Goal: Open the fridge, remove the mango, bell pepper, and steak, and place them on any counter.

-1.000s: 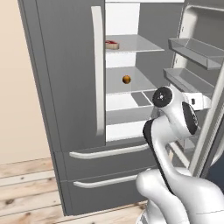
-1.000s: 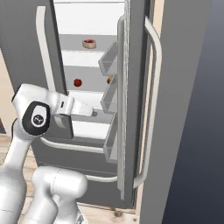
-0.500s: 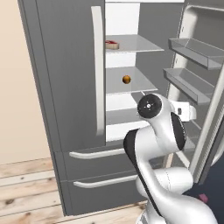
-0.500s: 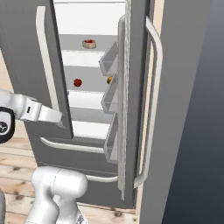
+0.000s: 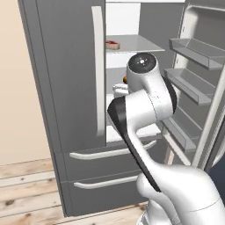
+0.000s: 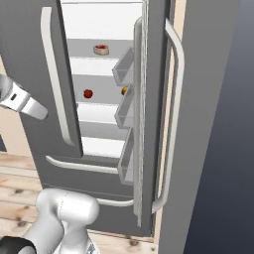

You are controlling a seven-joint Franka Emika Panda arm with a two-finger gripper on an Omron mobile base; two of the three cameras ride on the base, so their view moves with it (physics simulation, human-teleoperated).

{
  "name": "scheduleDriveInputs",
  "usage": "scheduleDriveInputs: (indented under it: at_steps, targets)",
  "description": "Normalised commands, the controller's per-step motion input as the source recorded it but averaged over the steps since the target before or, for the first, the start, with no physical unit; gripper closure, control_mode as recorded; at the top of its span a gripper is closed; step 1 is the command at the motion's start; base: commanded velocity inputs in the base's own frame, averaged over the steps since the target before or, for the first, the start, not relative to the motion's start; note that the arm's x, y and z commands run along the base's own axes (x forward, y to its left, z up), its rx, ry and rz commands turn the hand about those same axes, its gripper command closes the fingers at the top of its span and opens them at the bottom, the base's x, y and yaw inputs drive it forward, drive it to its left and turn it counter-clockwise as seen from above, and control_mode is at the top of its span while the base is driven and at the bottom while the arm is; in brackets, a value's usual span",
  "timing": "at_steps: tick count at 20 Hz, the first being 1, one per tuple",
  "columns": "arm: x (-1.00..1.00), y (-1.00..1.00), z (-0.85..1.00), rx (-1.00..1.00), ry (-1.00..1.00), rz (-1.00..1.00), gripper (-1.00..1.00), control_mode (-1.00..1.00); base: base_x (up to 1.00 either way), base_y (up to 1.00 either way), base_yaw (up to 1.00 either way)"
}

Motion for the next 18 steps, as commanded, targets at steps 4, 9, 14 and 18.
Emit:
scheduleDriveInputs:
  at_steps: [4, 9, 14, 18]
  targets:
    - [0.22, 0.54, 0.01, 0.17, 0.02, 0.07, -1.0, -1.0, 0.0, 0.0, 0.0]
    - [0.36, 0.3, -0.02, 0.01, 0.0, 0.08, -1.0, -1.0, 0.0, 0.0, 0.0]
    - [0.46, 0.02, -0.05, -0.09, -0.03, 0.06, -1.0, -1.0, 0.0, 0.0, 0.0]
    - [0.55, 0.0, -0.08, -0.13, -0.07, 0.11, -1.0, -1.0, 0.0, 0.0, 0.0]
